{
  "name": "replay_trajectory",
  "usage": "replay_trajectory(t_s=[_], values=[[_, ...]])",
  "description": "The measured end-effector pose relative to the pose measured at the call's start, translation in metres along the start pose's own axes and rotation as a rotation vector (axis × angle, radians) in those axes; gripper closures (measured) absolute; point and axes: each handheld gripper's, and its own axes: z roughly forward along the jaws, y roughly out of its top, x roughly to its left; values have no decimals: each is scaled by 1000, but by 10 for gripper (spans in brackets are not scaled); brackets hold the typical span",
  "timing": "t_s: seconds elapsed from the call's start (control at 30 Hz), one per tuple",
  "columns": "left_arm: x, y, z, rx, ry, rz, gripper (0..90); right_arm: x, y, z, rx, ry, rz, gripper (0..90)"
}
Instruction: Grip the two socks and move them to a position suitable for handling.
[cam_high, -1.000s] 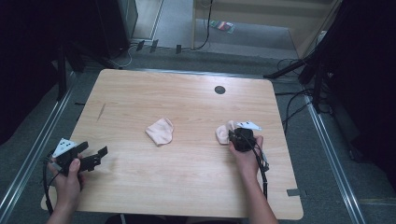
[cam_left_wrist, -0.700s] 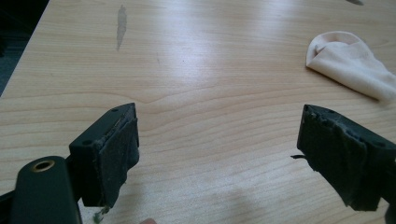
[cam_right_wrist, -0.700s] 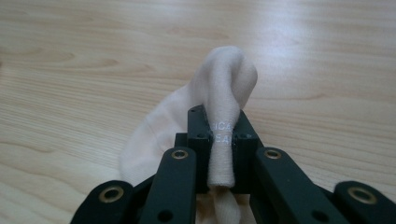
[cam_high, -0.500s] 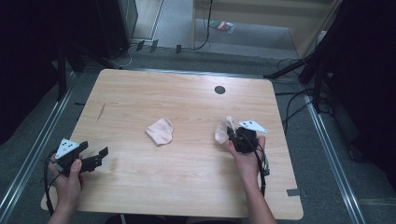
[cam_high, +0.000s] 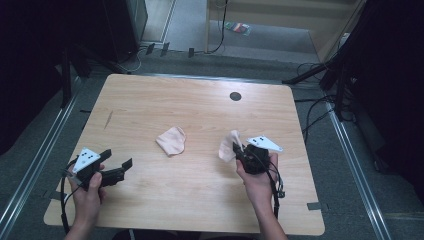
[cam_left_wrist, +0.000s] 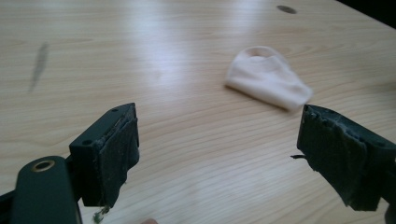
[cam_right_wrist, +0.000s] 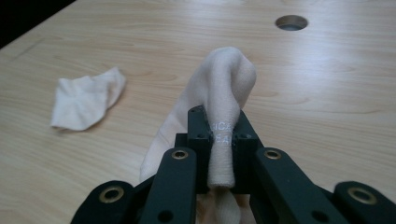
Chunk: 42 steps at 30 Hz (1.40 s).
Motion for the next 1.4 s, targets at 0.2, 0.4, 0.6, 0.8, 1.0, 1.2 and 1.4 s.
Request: replay_trajectory(t_s=[0.2,0.4,0.6,0.8,1.0,1.2,1.4], values=[[-29,7,10,16,-57,41,138,24,-4,-8,1,46,-25,831],[-50,12,17,8,-98,49,138,45,-9,-10,14,82,-45,831],[-76,18,25,-4,-152,71,140,68,-21,-3,43,120,-51,831],[-97,13,33,10,-211,101,140,90,-37,9,89,153,-93,831],[-101,-3,40,67,-251,113,140,103,-54,19,133,170,-114,827],[-97,-12,37,110,-274,148,144,91,-50,15,76,205,-78,438],[-94,-12,38,133,-295,131,250,57,-45,-11,46,146,-43,547]])
